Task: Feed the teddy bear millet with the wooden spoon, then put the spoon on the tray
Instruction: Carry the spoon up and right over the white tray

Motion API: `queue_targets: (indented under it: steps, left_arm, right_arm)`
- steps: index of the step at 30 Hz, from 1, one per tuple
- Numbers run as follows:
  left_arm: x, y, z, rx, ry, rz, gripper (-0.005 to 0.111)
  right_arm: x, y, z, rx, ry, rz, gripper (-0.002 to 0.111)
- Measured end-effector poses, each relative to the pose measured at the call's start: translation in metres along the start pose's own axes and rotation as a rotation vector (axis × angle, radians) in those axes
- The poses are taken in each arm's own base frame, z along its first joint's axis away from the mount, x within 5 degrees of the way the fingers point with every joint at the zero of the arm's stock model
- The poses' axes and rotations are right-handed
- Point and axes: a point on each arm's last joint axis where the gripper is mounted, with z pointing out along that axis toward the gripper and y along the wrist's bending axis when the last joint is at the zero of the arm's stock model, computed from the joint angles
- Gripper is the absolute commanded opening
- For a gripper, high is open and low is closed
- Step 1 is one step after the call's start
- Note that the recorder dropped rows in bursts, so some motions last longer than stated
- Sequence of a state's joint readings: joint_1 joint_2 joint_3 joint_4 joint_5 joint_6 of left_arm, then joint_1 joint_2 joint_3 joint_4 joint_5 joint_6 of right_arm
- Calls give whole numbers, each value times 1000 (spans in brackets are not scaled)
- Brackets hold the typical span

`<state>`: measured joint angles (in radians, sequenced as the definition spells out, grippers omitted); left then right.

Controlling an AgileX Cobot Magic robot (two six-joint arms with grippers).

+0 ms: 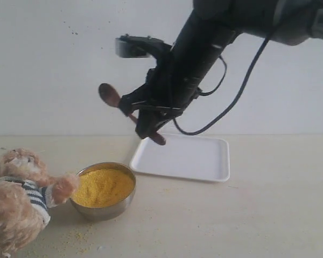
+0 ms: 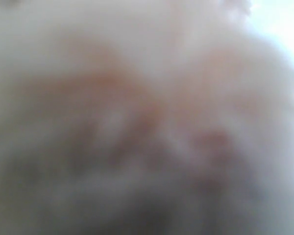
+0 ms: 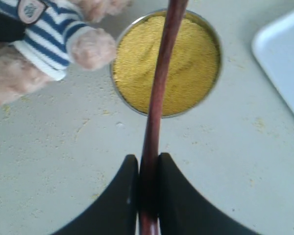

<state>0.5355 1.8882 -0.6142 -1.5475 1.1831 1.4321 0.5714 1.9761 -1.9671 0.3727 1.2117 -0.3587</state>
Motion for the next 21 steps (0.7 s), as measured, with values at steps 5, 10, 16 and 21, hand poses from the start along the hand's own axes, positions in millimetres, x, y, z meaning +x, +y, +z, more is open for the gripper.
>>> queue_targets:
  steps: [5,10,16,21]
  left_arm:
    - [-2,-9,-4,1,-17,36,4]
    - [-4,-18,-7,3,-32,75,4]
    - [-11,-21,-8,18,-112,99,4]
    - [-14,-21,-9,23,-146,97,4]
  right_arm:
    - [17,-25,-17,37,9,101,0]
    - [47,-47,-17,61,83,183,0]
    - [73,-53,-2,42,178,248,0]
    - [69,-50,-13,59,138,238,0]
